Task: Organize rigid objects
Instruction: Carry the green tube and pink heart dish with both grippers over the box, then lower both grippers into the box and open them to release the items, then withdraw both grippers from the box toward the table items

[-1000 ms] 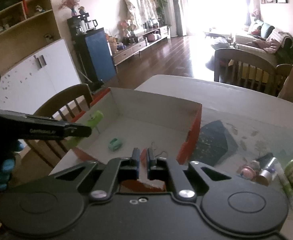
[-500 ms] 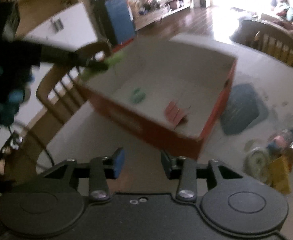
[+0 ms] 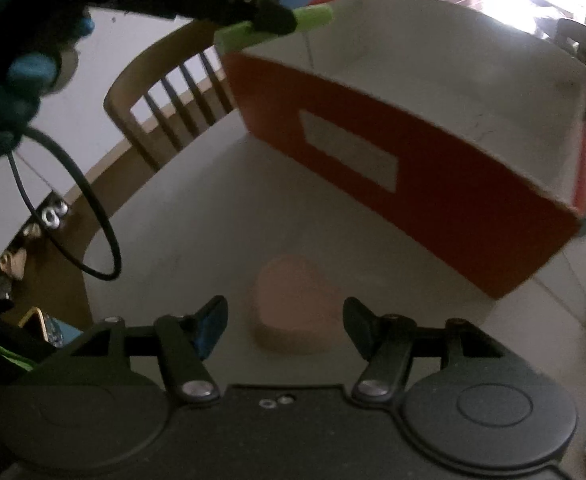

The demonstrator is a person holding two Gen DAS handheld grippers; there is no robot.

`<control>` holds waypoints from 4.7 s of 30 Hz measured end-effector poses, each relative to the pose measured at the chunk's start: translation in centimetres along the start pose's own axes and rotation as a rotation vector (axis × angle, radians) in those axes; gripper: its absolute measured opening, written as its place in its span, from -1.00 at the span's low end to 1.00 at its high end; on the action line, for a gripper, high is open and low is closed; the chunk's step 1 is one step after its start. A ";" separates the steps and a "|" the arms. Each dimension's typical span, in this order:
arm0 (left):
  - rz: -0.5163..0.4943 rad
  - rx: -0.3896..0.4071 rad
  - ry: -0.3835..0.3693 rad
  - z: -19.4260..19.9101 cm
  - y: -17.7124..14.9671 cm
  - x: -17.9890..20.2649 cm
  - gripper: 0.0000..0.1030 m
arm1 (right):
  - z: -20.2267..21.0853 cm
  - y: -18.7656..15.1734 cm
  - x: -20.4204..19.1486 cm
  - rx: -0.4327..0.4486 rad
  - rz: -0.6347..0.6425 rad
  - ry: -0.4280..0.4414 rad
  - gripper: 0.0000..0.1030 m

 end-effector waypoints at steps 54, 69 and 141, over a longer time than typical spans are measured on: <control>-0.061 -0.074 0.029 -4.7 4.5 -2.0 -0.68 | 2.8 11.9 7.1 0.224 -0.093 -0.257 0.32; -0.089 -0.303 0.063 -12.0 2.4 -3.5 -0.68 | -3.5 10.6 8.8 -0.006 -0.187 -0.316 0.33; -0.151 0.066 -0.078 -1.1 0.0 15.3 -0.55 | 18.2 -2.0 16.3 0.430 -0.469 -0.298 0.78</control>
Point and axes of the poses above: each gripper's, at about its wrist camera, not at the fingertips, and z roughly against the way its jaws point, x to its right, y to its top, the point moved 7 cm from there along -z, roughly the way its jaws point, and after that the axes turned 13 degrees about -y, right-handed, at the moved point
